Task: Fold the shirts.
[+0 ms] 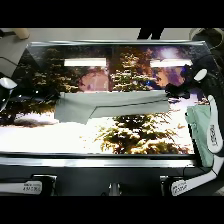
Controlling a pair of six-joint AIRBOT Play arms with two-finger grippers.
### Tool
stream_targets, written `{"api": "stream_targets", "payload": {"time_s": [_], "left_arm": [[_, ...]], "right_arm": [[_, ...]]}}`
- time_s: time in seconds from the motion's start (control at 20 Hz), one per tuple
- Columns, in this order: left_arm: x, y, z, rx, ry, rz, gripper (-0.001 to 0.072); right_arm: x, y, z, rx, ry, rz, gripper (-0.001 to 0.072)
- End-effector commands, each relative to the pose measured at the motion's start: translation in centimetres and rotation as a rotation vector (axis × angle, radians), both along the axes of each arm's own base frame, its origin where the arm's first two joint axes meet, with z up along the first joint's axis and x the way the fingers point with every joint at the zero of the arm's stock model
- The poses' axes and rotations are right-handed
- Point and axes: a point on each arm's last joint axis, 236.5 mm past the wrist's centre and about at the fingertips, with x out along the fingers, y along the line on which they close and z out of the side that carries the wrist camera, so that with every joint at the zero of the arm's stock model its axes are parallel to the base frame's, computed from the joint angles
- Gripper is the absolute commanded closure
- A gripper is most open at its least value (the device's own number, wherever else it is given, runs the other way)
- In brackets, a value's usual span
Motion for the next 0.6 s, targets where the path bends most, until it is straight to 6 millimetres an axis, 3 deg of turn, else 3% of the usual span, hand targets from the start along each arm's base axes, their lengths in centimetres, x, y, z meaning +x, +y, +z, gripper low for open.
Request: {"api": "stream_targets", "payload": {"time_s": [0.0,0.15,0.25,0.3,0.35,0.4,0.55], "left_arm": [[6.3,-0.7,-1.3,-0.106,-0.019,0.038,0.0686],[8.4,-0.6,-3.6,-0.128,0.020,0.081,0.0686],[7.6,-1.4,-5.9,-0.146,0.092,0.071,0.0672],[6.9,-1.9,-6.6,-0.156,0.130,0.059,0.0482],[6.5,-2.1,-6.8,-0.161,0.149,0.051,0.0283],[6.4,-1.7,-6.3,-0.160,0.140,0.047,0.0282],[6.8,-0.1,-2.3,-0.139,0.046,0.041,0.0283]], "right_arm": [[3.8,-0.9,-1.8,-0.026,-0.024,-0.027,0.0690],[3.4,-1.5,-4.4,-0.039,0.036,-0.048,0.0688],[2.8,-0.7,-6.2,-0.004,0.087,-0.044,0.0685],[2.8,-0.1,-6.5,0.026,0.091,-0.049,0.0625],[3.0,0.3,-6.0,0.050,0.084,-0.051,0.0338],[3.1,0.2,-5.0,0.052,0.068,-0.031,0.0099],[2.9,-2.6,-2.3,0.044,0.035,-0.052,0.0016]]}}
